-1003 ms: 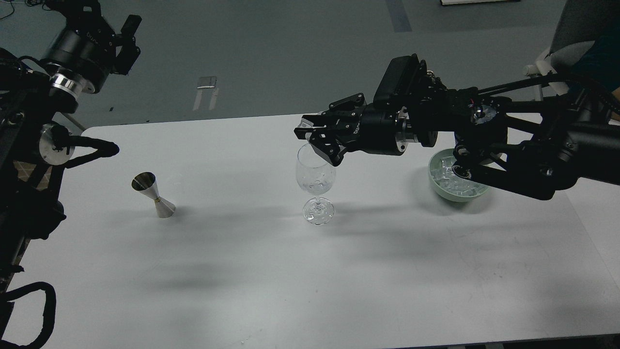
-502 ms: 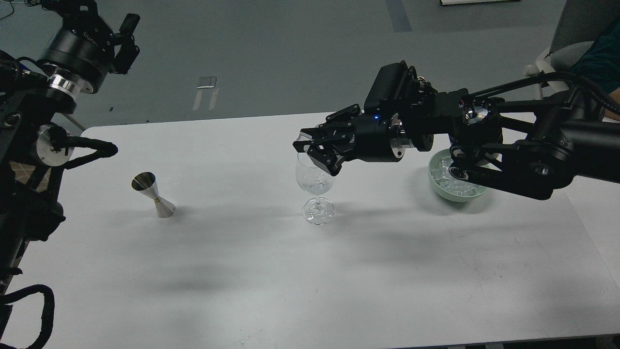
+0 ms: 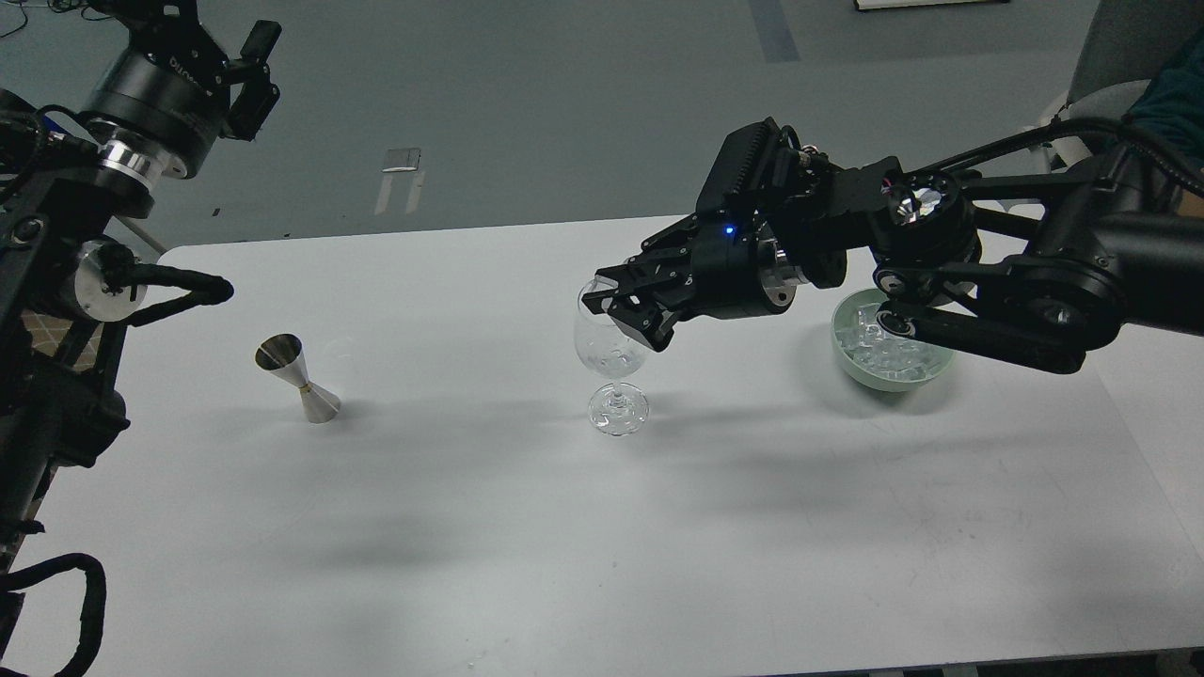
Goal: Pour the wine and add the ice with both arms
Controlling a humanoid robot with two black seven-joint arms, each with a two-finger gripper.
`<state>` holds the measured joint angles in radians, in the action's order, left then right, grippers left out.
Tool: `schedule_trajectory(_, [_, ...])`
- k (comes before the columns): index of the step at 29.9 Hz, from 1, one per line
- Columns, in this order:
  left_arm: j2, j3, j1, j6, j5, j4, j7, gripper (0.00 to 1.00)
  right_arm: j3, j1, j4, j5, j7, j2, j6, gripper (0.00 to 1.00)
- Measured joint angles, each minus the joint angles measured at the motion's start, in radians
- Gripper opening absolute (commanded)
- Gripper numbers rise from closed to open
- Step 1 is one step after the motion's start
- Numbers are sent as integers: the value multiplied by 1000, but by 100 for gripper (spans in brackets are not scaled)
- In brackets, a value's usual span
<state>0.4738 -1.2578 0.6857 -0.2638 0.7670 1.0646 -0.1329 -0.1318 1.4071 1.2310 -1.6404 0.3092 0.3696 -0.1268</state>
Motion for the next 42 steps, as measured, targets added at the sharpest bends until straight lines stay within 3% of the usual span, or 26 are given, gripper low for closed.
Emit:
schedule_trajectory(14, [3,-5,-3,-2,0,0,0,98,3,4,-2,17,-5,-8,1,0])
schedule_trajectory(25, [2,-6,-4,-2,0,0,-1,98,0,-2,-7,17,-10,-2,7,7])
schedule_trajectory(31, [2,-6,-4,-2,0,0,-1,98,0,-6,-8,17,-10,0,8,23])
schedule_trajectory(40, [12,-6,-4,-2,0,0,-1,98,1,-7,-7,17,-14,1,21,29])
schedule_trajectory(42, [13,-6,-4,-2,0,0,-1,98,1,-7,-7,17,-14,2,21,35])
